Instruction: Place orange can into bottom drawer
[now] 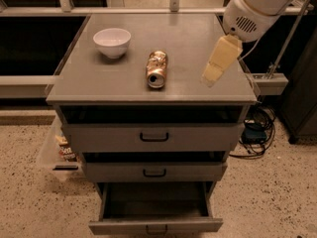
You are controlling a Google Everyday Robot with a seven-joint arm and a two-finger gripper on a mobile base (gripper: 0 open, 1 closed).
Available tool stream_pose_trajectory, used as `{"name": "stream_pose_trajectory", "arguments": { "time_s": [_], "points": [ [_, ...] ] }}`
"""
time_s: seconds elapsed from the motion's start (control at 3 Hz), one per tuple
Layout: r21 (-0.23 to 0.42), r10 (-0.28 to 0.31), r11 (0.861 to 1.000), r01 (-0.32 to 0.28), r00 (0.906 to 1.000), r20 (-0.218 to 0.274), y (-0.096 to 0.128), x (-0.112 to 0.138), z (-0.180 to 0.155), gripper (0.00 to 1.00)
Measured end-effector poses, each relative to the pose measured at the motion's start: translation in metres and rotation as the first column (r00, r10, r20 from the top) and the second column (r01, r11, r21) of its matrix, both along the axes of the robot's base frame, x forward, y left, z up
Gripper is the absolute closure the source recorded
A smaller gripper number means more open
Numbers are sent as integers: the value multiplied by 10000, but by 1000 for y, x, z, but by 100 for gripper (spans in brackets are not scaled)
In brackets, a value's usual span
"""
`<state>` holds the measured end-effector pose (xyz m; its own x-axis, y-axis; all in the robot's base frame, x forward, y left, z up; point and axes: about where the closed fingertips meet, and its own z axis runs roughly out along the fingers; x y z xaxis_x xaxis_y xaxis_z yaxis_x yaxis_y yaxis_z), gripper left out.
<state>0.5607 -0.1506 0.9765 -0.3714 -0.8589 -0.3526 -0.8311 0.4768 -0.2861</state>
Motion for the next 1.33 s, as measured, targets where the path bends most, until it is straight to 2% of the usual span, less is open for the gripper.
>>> {"name": "stream_pose_trajectory", "arguments": {
  "time_s": [0.33,0.67,1.0,1.33],
  "points": [
    [17,70,10000,-70,10000,43,1,-1,0,0],
    [987,-379,9945,349,9989,284,9,10,-4,0],
    [2521,-898,9639,854,9959,61,40,37,-20,0],
    [3326,-1006,9369,1074,9942,-377,75,57,-40,0]
  ]
}}
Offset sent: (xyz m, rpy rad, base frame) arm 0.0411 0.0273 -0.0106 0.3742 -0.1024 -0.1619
